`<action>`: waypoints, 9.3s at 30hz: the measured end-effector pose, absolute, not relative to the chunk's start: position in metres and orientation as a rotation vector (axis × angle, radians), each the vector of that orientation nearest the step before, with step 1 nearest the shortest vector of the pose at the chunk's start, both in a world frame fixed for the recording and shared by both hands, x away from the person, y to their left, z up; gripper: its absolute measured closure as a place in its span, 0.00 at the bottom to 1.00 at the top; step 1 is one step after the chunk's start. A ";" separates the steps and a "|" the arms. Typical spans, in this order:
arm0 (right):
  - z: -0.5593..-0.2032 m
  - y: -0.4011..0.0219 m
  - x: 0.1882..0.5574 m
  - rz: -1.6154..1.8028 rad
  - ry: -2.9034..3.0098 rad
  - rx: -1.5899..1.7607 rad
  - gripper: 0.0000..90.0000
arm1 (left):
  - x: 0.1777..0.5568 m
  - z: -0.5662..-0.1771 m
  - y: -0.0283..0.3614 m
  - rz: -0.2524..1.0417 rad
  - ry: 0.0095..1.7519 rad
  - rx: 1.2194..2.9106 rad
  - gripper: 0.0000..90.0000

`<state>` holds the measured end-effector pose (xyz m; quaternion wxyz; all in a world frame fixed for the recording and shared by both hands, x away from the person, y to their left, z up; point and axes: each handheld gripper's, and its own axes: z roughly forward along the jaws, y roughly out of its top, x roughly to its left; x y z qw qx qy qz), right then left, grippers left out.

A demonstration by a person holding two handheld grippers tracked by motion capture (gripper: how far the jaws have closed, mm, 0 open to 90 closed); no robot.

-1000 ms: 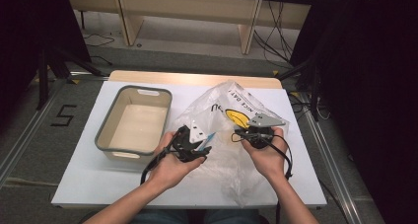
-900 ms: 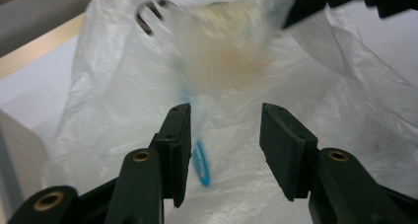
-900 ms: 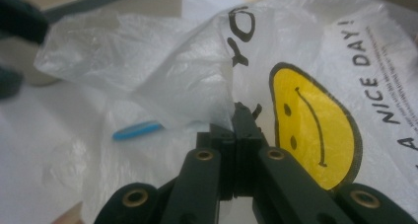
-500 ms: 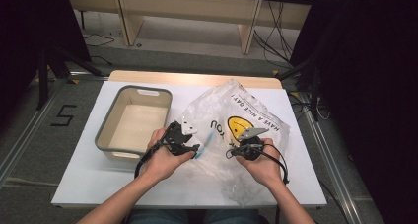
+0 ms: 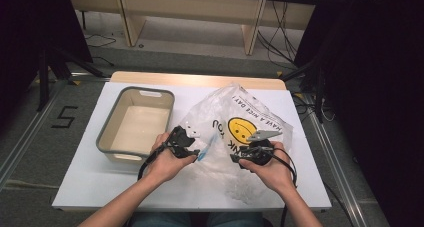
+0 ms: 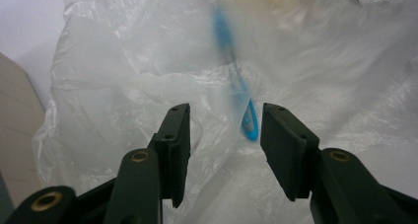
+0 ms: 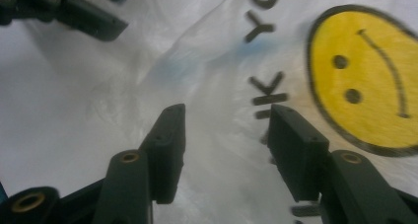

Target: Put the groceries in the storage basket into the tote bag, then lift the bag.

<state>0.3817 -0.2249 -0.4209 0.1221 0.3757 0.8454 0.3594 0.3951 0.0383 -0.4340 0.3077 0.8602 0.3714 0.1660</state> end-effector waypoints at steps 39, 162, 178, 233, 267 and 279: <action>-0.457 -0.312 0.362 0.564 2.417 1.594 0.76 | 0.389 -0.440 0.044 0.441 0.986 2.273 0.60; -0.443 -0.322 0.357 0.954 2.330 1.266 0.45 | 0.342 -0.412 0.076 0.433 0.974 2.148 0.26; -0.441 -0.323 0.357 0.981 2.305 1.273 0.44 | 0.358 -0.419 0.055 0.443 0.915 2.179 0.26; -0.438 -0.336 0.352 0.975 2.269 1.292 0.34 | 0.366 -0.437 0.042 0.467 0.925 2.249 0.26; -0.458 -0.333 0.351 0.847 2.436 1.261 0.27 | 0.374 -0.477 0.028 0.363 0.994 2.419 0.27; -0.464 -0.330 0.351 0.811 2.488 1.259 0.27 | 0.379 -0.476 0.032 0.253 1.052 2.405 0.35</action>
